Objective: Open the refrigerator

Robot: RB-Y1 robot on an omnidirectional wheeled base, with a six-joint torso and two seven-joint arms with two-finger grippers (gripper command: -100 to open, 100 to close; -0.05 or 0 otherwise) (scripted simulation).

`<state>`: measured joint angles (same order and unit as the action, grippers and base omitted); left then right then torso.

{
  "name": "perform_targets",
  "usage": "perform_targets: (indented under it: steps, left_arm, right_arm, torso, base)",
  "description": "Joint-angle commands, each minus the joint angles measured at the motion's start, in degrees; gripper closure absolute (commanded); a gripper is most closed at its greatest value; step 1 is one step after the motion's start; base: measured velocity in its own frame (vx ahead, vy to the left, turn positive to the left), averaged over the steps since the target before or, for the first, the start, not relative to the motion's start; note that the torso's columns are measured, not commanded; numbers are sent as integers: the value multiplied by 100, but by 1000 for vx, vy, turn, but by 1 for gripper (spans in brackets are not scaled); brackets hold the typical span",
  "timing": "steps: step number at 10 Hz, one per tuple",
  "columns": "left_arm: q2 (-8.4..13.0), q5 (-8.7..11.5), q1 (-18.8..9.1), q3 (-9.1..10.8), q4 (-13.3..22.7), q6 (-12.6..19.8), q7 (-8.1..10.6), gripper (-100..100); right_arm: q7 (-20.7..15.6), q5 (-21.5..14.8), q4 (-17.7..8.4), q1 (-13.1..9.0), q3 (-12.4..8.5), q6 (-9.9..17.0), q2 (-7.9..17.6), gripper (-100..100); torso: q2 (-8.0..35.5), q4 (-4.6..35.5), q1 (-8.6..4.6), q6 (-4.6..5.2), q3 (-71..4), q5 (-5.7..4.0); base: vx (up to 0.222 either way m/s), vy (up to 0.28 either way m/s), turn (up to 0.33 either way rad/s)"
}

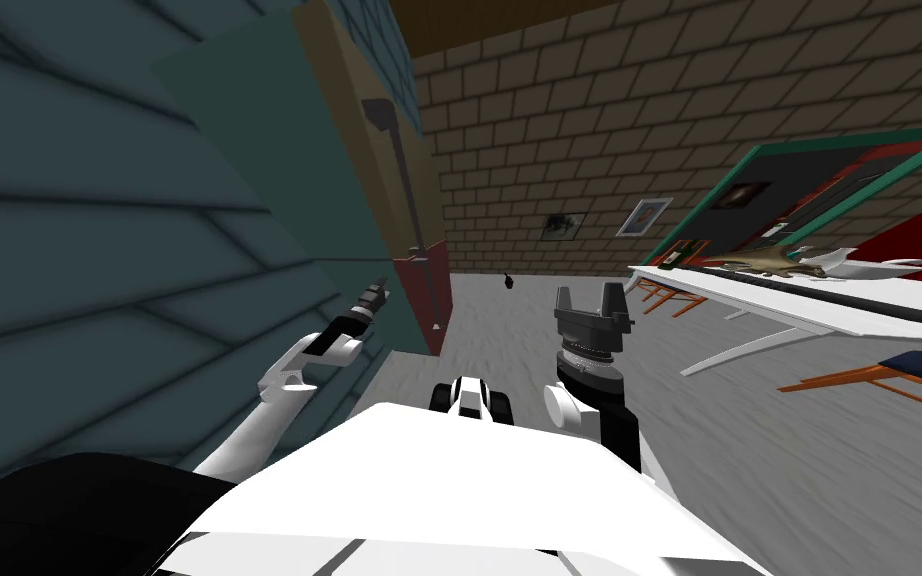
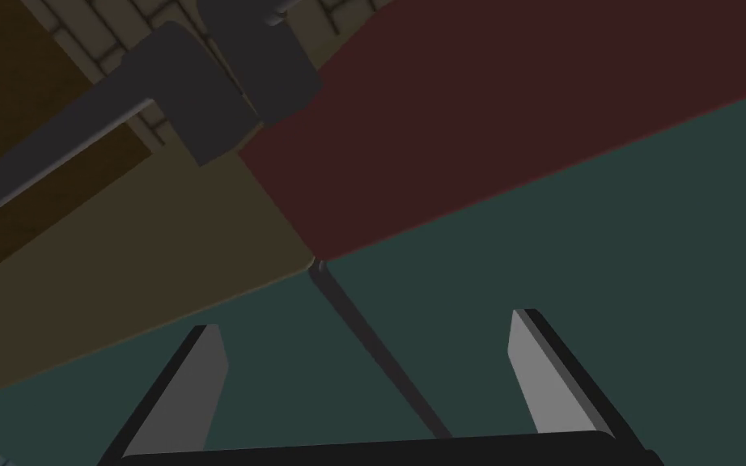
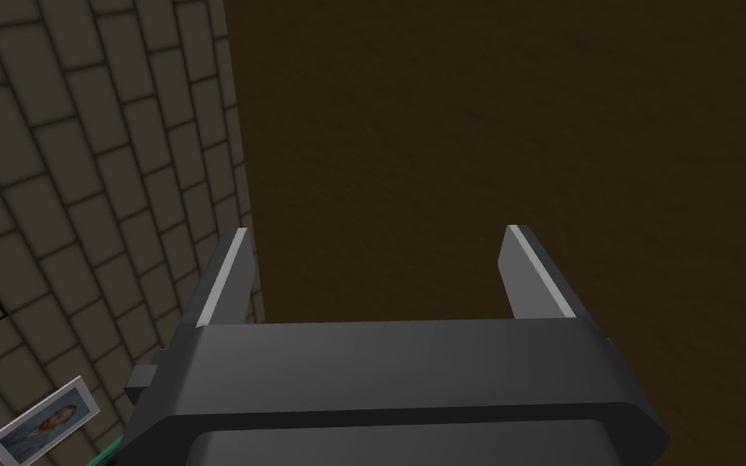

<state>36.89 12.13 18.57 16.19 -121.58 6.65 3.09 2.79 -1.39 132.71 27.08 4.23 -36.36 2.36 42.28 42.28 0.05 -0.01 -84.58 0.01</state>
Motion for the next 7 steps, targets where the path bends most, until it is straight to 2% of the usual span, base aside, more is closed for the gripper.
perform_targets:
  steps: [1,7]
  left_arm:
    - [417,233,-112,149,146,415,123,-100]
    - [1275,676,-299,427,460,1121,344,-100]
  right_arm:
    - [0,0,0,0,0,0,0,0]
    - [0,0,0,0,0,0,0,0]
  torso:
    - [5,2,0,1,3,0]
    - [-6,-2,-3,8,-4,0]
  base:
    - [116,-147,-55]
    - [112,-153,-34]
